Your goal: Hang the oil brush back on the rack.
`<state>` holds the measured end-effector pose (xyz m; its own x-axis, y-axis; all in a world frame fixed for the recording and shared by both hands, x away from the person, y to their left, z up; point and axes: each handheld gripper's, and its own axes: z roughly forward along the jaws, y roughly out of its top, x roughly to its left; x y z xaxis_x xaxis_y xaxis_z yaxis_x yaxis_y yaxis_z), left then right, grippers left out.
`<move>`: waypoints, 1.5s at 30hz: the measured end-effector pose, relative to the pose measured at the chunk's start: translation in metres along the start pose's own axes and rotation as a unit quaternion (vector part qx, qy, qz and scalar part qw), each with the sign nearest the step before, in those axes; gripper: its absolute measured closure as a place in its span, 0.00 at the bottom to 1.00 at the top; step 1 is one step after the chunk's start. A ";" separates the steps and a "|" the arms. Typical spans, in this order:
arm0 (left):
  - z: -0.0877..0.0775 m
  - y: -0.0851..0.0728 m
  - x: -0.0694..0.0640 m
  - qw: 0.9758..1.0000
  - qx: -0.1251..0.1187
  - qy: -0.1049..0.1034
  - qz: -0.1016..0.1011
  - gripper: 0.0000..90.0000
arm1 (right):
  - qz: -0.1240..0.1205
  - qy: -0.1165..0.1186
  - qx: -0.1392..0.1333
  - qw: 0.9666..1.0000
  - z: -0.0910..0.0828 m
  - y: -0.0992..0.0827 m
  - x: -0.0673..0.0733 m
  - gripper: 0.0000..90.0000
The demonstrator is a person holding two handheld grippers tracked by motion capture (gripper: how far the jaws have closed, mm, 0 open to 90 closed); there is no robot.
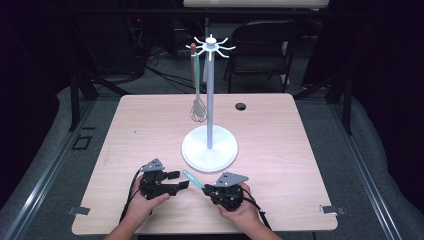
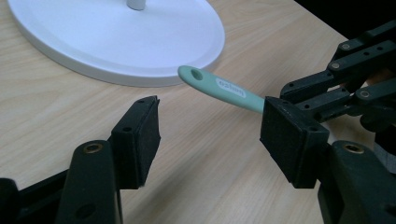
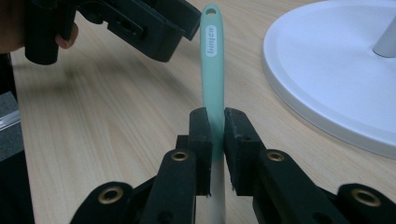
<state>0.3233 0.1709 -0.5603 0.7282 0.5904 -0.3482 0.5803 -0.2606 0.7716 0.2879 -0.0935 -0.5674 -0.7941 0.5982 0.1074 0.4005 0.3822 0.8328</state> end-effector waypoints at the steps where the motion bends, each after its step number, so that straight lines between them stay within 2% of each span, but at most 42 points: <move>1: 0.001 0.000 -0.001 1.000 0.000 -0.003 0.000 0.41 | 0.000 0.003 -0.001 1.000 0.001 0.000 0.001 0.91; 5: 0.004 0.000 -0.003 1.000 -0.003 -0.017 -0.004 0.41 | -0.008 0.009 -0.001 1.000 0.003 0.001 0.004 0.91; 13: 0.007 0.001 -0.007 1.000 -0.005 -0.027 -0.002 0.43 | -0.013 0.014 -0.001 1.000 0.006 0.001 0.006 0.90; 17: 0.007 0.001 -0.007 1.000 -0.005 -0.025 -0.003 0.44 | -0.008 0.020 -0.001 1.000 0.007 0.000 0.005 0.89; 18: 0.007 0.001 -0.007 1.000 -0.006 -0.027 -0.002 0.44 | 0.001 0.027 0.005 1.000 0.008 -0.001 0.004 0.85; 20: 0.007 0.001 -0.007 1.000 -0.007 -0.027 -0.001 0.44 | 0.000 0.027 0.013 1.000 0.008 -0.002 0.004 0.84; 28: 0.007 0.001 -0.007 1.000 -0.006 -0.024 -0.001 0.44 | 0.024 0.036 0.036 0.998 0.007 -0.011 -0.001 0.83; 35: 0.006 0.002 -0.007 1.000 -0.009 -0.022 0.000 0.47 | 0.033 0.047 0.050 0.997 0.004 -0.014 -0.003 0.85; 40: 0.006 0.002 -0.008 1.000 -0.010 -0.020 -0.001 0.48 | 0.031 0.049 0.065 0.996 0.005 -0.015 -0.003 0.90; 45: 0.006 0.003 -0.008 1.000 -0.011 -0.017 -0.007 0.51 | 0.024 0.041 0.065 0.997 0.003 -0.014 -0.001 0.91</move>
<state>0.3208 0.1610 -0.5585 0.7319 0.5681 -0.3763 0.5824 -0.2347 0.7783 0.2846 -0.0974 -0.5807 -0.8053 0.5605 0.1929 0.4902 0.4466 0.7485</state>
